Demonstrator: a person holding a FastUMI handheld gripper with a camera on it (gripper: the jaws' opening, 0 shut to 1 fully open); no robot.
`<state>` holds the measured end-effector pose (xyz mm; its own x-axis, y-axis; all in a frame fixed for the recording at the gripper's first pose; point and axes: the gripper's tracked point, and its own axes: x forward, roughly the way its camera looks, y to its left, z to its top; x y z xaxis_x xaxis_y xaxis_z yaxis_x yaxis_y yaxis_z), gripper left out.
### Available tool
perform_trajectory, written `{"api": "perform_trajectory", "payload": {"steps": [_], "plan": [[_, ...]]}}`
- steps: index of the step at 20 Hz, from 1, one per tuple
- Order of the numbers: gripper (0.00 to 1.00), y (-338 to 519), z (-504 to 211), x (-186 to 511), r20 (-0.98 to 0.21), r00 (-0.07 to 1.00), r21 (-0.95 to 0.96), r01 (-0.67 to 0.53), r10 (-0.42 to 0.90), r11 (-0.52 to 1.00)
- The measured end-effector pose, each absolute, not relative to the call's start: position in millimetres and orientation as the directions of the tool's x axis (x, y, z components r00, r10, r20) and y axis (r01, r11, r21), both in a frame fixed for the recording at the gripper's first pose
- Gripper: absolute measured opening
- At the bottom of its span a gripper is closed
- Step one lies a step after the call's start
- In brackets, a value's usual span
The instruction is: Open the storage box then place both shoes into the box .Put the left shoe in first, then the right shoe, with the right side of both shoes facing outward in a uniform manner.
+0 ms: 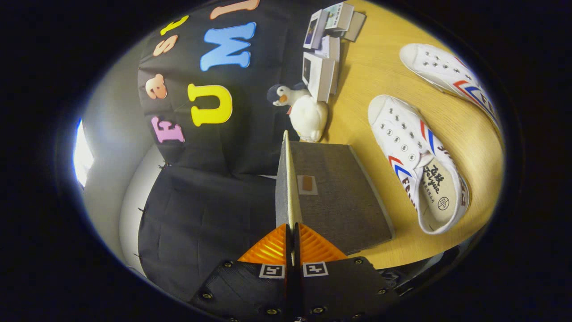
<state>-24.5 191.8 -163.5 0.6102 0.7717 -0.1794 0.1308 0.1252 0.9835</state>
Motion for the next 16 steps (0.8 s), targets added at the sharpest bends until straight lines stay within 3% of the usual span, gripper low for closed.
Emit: {"api": "perform_trajectory", "payload": {"steps": [16], "plan": [[0.02,257,-37,-8,-0.064,0.505,0.983,-0.117,0.861,0.142]]}}
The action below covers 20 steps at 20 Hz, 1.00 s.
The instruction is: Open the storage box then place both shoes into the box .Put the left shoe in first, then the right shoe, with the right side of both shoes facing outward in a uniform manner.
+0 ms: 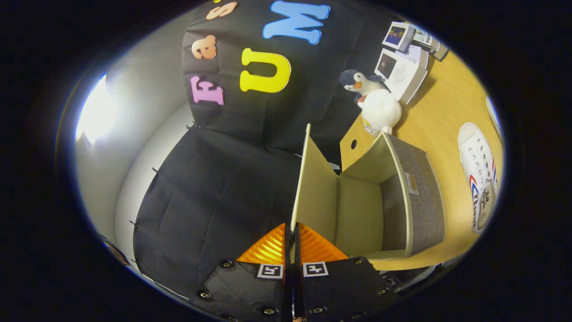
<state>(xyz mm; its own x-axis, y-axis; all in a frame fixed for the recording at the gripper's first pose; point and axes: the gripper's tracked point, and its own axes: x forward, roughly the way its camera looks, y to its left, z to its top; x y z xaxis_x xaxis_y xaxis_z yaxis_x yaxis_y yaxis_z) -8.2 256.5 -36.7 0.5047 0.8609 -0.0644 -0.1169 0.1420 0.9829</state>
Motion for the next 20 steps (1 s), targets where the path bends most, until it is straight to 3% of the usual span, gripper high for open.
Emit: {"api": "perform_trajectory", "payload": {"steps": [17,18,19,20], "plan": [[0.05,388,-15,-16,-0.108,0.406,0.938,-0.261,0.907,0.229],[0.12,393,-16,-12,-0.120,0.413,0.930,-0.272,0.903,0.248],[0.12,395,-19,-7,-0.134,0.420,0.920,-0.284,0.898,0.270],[0.42,399,-21,-4,-0.144,0.430,0.908,-0.301,0.892,0.291]]}}
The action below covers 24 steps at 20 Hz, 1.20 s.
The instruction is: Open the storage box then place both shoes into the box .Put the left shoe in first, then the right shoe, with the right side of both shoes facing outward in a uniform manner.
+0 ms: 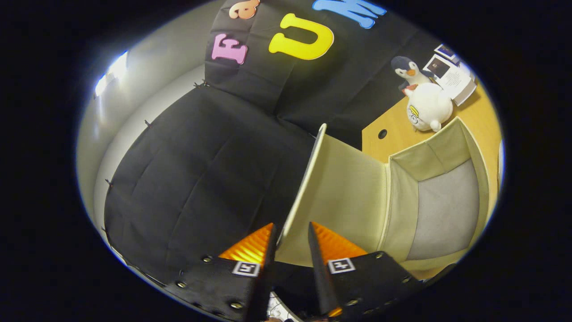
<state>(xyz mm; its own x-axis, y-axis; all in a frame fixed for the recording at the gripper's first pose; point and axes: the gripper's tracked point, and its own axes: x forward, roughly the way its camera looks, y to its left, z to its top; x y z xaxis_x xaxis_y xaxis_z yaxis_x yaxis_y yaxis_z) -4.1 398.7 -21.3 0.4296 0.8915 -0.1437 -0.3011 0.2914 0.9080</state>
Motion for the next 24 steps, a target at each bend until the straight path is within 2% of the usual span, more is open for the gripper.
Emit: {"api": "perform_trajectory", "payload": {"steps": [1,3,4,5,15,24], "plan": [[0.53,395,-22,-2,-0.150,0.440,0.900,-0.311,0.885,0.307],[0.59,385,-28,4,-0.171,0.476,0.877,-0.326,0.862,0.354],[0.95,373,-30,8,-0.177,0.499,0.865,-0.333,0.849,0.376],[0.99,367,-33,12,-0.189,0.520,0.855,-0.330,0.833,0.400],[0.97,243,-65,43,-0.326,0.670,0.703,-0.300,0.667,0.644],[0.97,145,-147,52,-0.517,0.696,0.527,-0.199,0.498,0.826]]}}
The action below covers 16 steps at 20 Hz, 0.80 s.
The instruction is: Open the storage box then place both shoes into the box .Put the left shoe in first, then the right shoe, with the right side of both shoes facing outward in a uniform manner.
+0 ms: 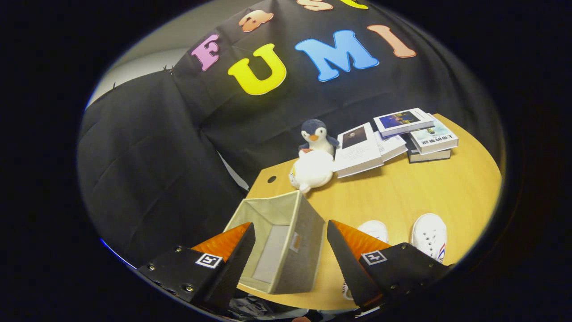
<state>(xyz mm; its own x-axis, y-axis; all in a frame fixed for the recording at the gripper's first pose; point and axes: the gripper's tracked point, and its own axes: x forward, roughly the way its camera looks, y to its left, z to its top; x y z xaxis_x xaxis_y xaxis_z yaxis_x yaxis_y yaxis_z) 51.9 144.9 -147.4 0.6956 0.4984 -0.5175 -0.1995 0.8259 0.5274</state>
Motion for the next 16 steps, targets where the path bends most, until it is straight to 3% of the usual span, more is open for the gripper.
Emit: {"api": "perform_trajectory", "payload": {"steps": [7,16], "plan": [[0.97,96,-212,46,-0.645,0.651,0.424,-0.129,0.399,0.896],[0.97,76,-287,33,-0.775,0.521,0.396,-0.043,0.359,0.917]]}}
